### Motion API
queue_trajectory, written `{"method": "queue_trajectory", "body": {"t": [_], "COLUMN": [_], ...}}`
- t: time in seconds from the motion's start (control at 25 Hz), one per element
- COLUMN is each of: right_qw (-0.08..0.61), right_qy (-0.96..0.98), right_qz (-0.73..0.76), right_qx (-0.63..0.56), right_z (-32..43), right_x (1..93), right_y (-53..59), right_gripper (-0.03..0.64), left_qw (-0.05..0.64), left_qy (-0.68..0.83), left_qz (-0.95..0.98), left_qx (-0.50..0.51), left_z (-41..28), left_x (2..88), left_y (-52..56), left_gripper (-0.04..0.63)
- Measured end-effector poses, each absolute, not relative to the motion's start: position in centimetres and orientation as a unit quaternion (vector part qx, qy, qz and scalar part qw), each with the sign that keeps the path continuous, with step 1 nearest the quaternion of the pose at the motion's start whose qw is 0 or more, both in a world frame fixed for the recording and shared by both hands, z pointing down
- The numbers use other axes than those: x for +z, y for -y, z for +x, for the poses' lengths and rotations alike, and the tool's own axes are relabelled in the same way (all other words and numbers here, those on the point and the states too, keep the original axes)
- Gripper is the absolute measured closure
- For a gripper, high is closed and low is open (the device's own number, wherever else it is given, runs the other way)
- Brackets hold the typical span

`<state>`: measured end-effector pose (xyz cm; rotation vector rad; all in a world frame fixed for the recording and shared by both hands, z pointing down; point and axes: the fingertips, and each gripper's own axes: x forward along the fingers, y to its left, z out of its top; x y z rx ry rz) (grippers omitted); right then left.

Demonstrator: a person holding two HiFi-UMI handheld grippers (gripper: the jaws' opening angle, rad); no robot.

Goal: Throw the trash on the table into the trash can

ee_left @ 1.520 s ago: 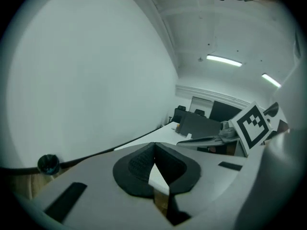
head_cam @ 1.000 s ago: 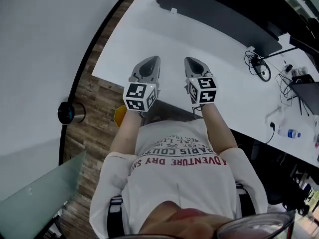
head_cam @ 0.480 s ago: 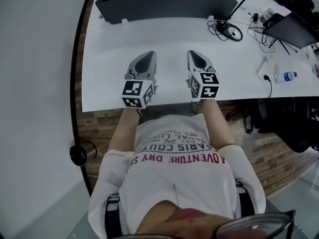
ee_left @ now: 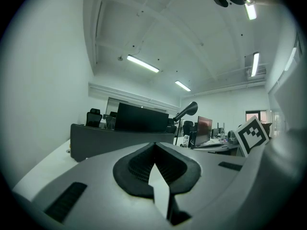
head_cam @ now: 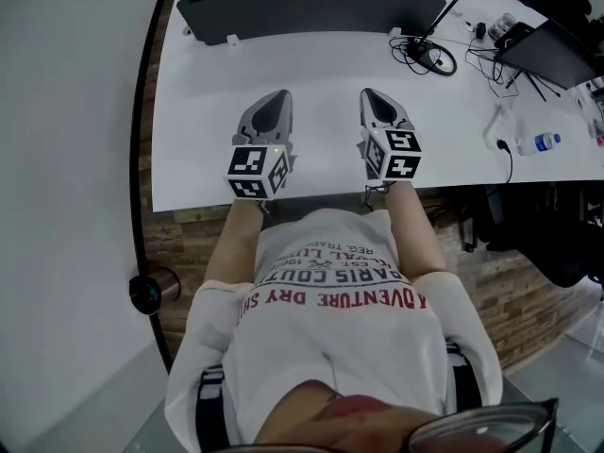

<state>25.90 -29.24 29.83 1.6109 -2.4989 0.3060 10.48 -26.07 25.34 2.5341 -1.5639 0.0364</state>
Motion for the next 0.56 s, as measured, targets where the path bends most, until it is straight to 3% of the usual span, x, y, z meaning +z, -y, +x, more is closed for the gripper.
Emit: {"method": "queue_trajectory", "body": {"t": [0.56], "right_qw": [0.085], "right_qy": [0.848], "right_qz": [0.514], "right_qx": [0.097], "right_z": [25.0], "right_x": [29.58], "right_y": [29.57], "right_gripper": [0.592], "left_qw": [0.077], "left_qy": [0.537], "left_qz": [0.84], "left_qx": [0.013], "left_z": [10.24], "left_x": [24.84], "left_y": [26.47], "left_gripper": [0.572]}}
